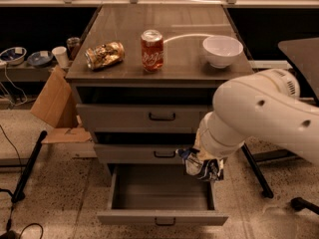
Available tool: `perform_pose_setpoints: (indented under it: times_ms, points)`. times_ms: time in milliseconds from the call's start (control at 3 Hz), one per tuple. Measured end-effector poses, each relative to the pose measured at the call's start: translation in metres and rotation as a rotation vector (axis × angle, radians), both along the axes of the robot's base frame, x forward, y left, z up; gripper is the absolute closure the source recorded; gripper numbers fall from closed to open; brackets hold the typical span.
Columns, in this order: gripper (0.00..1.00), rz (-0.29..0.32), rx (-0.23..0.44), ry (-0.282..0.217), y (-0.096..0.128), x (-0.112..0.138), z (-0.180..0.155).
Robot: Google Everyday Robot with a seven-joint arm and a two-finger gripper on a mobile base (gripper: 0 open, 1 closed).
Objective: Pick blue chip bag from bottom drawer and place on counter
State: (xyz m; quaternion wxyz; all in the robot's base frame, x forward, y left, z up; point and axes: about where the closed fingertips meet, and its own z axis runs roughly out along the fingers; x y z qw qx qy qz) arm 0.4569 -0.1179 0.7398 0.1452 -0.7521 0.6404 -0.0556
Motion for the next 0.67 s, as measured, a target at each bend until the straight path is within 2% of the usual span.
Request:
perform_pose_setpoints:
  times_ms: [333,667]
  points:
    - [1.0,0.127,-0.034,-0.009,-0.0099,-0.0168,0.028]
    - [1.0,0.127,-0.034,-0.009,-0.01,-0.0168,0.0281]
